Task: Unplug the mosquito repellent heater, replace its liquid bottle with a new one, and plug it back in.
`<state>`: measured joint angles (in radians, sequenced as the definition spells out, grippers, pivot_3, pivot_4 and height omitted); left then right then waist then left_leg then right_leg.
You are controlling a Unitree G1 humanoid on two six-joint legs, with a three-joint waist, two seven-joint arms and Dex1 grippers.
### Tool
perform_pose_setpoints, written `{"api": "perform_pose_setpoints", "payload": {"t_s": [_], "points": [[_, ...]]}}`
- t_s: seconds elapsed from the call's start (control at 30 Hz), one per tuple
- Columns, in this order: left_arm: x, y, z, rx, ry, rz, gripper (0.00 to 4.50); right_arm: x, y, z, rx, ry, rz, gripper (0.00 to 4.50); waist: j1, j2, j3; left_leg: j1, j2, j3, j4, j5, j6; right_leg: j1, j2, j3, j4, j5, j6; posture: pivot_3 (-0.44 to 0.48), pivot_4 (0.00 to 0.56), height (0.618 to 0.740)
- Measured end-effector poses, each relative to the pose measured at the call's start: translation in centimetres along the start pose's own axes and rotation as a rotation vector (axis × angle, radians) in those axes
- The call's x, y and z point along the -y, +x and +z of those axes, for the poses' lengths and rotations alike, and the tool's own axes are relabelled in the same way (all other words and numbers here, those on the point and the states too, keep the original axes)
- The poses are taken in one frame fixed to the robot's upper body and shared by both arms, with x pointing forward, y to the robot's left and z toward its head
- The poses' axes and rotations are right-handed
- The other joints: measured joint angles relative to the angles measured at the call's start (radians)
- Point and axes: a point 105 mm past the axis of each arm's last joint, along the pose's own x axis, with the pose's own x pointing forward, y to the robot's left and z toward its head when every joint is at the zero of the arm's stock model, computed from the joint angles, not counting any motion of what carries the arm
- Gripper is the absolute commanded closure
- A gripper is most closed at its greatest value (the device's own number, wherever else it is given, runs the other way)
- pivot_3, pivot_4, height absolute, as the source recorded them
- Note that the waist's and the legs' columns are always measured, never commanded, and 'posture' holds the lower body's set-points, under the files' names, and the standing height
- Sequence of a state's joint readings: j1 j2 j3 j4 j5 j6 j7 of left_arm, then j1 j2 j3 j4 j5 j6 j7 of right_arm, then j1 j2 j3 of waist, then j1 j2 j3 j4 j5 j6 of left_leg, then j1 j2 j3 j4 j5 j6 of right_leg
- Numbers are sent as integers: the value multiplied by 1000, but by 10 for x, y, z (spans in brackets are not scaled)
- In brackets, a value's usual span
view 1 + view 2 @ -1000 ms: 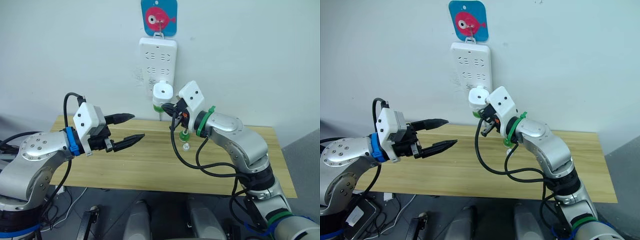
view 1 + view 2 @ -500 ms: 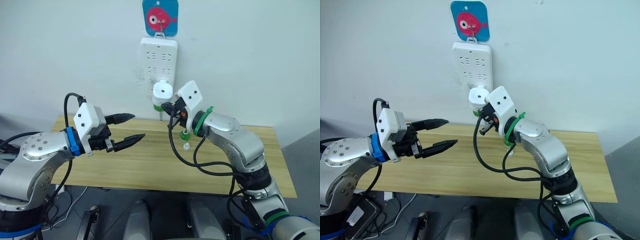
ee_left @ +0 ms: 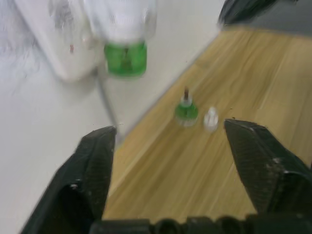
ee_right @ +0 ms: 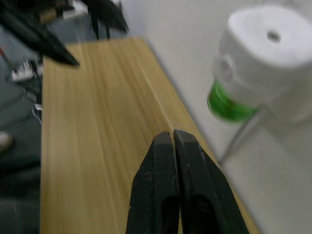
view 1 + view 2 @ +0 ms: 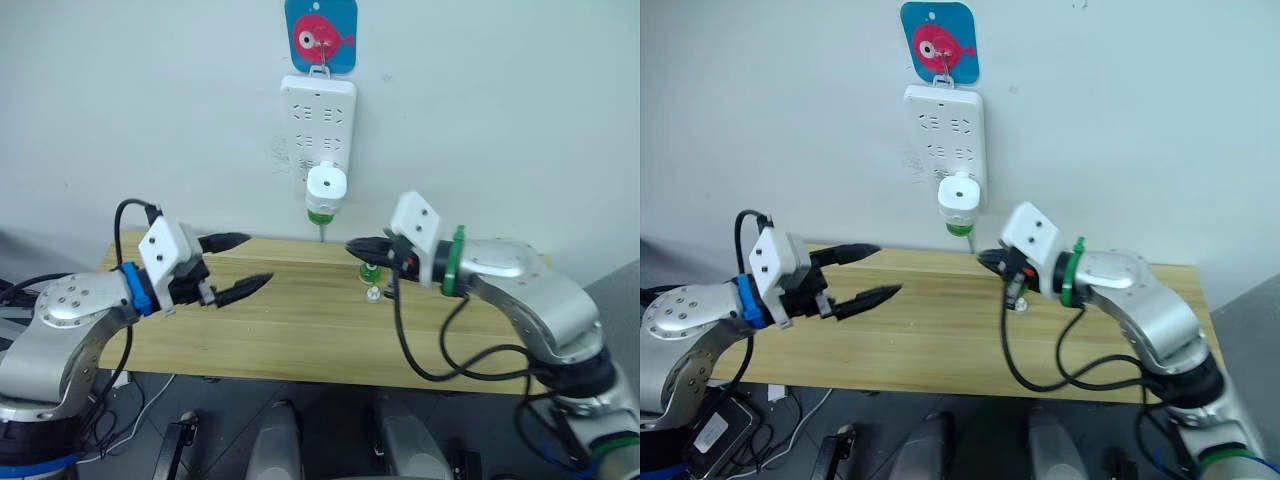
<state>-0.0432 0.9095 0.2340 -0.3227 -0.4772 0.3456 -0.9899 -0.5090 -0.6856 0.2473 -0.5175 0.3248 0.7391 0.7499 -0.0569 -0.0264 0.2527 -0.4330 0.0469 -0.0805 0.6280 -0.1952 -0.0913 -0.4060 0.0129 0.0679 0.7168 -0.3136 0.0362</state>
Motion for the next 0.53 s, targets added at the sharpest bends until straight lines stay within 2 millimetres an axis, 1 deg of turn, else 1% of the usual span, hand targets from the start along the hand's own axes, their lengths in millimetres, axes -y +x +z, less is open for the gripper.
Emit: {"api": "perform_pose_setpoints", "payload": {"t_s": [0.07,0.1,0.17,0.23,0.3,0.33,0.4,0.53], "points": [[-4,-14,-26,-88,0,8,0,3,-19,-30,-111,-22,9,2809,0,0,-1,0,0,0,0,0,0,0,0,0,0,0,0,-51,134,725],[-6,-17,-32,-101,2,18,0,5,-25,-37,-130,-32,13,2450,0,0,-1,0,0,0,0,0,0,0,0,0,0,0,0,-53,127,725],[-10,-22,-36,-104,30,25,0,8,-34,-39,-133,-78,35,1738,-1,-1,-4,0,0,1,1,0,0,0,0,0,0,0,0,-55,119,725],[-13,-26,-38,-116,35,24,0,13,-43,-40,-141,-105,35,974,-2,-1,-12,0,0,1,1,0,0,0,0,1,0,0,0,-55,98,725],[-14,-30,-42,-150,18,22,0,21,-54,-44,-167,-132,27,299,-4,-1,-25,0,0,2,1,0,0,0,0,1,0,0,0,-56,85,725],[-15,-32,-44,-168,6,22,0,26,-60,-46,-187,-151,22,41,-5,-1,-32,0,0,2,1,0,0,0,0,1,0,0,0,-56,78,725],[-15,-33,-46,-186,-3,24,0,31,-68,-50,-204,-169,31,41,-9,-1,-44,0,0,1,0,0,0,0,0,0,0,0,0,-52,65,725],[-15,-33,-53,-225,9,31,0,28,-70,-58,-202,-162,70,41,-17,-2,-69,1,0,1,0,0,0,1,0,1,0,0,0,-50,50,725]]}}
